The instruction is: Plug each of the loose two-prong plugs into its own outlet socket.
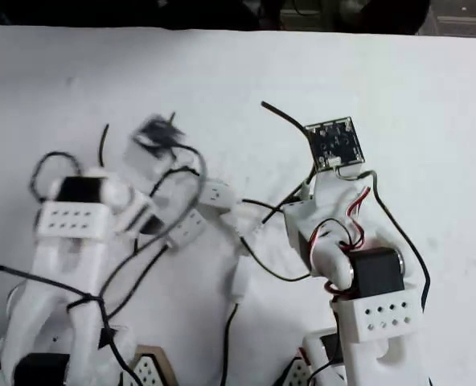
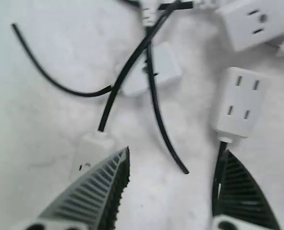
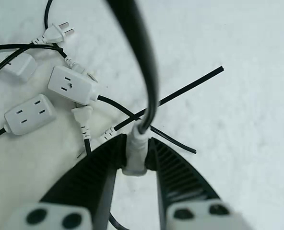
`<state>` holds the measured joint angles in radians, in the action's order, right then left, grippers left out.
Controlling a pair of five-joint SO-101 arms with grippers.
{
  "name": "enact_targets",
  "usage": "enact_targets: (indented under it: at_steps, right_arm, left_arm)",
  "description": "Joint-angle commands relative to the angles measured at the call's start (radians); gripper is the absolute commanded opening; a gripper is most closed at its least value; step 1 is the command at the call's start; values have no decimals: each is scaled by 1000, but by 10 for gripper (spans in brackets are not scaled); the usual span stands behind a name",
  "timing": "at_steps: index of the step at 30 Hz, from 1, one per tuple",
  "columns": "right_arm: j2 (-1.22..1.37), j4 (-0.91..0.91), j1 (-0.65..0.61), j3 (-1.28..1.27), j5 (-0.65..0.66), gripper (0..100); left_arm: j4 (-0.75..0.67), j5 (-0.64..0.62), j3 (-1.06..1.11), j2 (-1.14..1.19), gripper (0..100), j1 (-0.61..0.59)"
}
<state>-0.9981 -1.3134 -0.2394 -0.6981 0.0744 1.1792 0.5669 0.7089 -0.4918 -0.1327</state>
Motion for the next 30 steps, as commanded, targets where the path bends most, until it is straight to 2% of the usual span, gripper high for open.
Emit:
enact_targets:
  at_steps: [1,8,11,14,18,21,25,30]
  right_arm:
    - [-12,2,-16,3,0,18]
    - [-10,45,-162,-23,-5,18]
    - [-10,208,-203,-141,-5,18]
    - [-10,375,-255,-270,2,18]
    - [-10,473,-329,-324,-5,17]
    - [-10,529,-381,-350,-5,17]
    - [12,697,-421,-422,2,17]
    - [189,854,-472,-428,3,17]
  left_arm:
    - [5,-43,-17,-38,298,-133]
    - [-3,-98,60,-44,297,-269]
    - [-26,-98,121,-44,295,-302]
    - [-126,-100,199,-44,259,-338]
    - [-259,-100,301,-38,245,-357]
    - [-259,-101,305,-42,245,-371]
    - [-262,-146,307,-38,245,-374]
    - [-262,-150,308,-36,245,-374]
